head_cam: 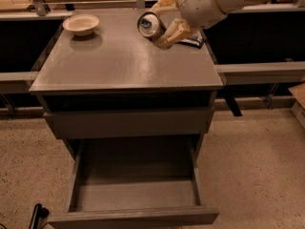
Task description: Place redbull can into middle drawer
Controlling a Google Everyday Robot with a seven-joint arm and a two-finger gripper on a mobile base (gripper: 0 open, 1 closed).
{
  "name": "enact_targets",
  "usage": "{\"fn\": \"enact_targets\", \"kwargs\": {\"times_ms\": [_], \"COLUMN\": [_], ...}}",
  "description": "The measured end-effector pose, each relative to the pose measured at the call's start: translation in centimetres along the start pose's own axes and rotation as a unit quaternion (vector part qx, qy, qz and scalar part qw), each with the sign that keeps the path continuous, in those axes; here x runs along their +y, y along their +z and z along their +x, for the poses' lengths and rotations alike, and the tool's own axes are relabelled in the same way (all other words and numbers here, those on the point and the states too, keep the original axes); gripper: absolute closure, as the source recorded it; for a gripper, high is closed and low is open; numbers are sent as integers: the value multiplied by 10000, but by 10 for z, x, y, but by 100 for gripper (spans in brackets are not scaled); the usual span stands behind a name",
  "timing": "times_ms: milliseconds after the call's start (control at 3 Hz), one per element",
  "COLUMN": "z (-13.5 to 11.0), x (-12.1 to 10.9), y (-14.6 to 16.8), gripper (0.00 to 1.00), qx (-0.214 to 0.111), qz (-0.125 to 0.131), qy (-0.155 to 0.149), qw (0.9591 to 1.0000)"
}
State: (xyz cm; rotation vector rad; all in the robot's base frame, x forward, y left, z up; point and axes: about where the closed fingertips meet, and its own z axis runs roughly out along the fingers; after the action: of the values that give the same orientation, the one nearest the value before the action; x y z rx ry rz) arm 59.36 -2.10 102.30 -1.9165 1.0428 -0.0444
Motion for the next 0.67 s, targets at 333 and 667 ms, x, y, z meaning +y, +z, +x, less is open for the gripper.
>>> {"fn": "enact_targets", "kwargs": {"times_ms": [333,667], "z": [-39,-39], "x": [42,42], "y": [13,13], "gripper": [100,100], "qx": [-598,-598], "qz": [-382,-382], "qy": [767,767], "qw": [9945,9945]}}
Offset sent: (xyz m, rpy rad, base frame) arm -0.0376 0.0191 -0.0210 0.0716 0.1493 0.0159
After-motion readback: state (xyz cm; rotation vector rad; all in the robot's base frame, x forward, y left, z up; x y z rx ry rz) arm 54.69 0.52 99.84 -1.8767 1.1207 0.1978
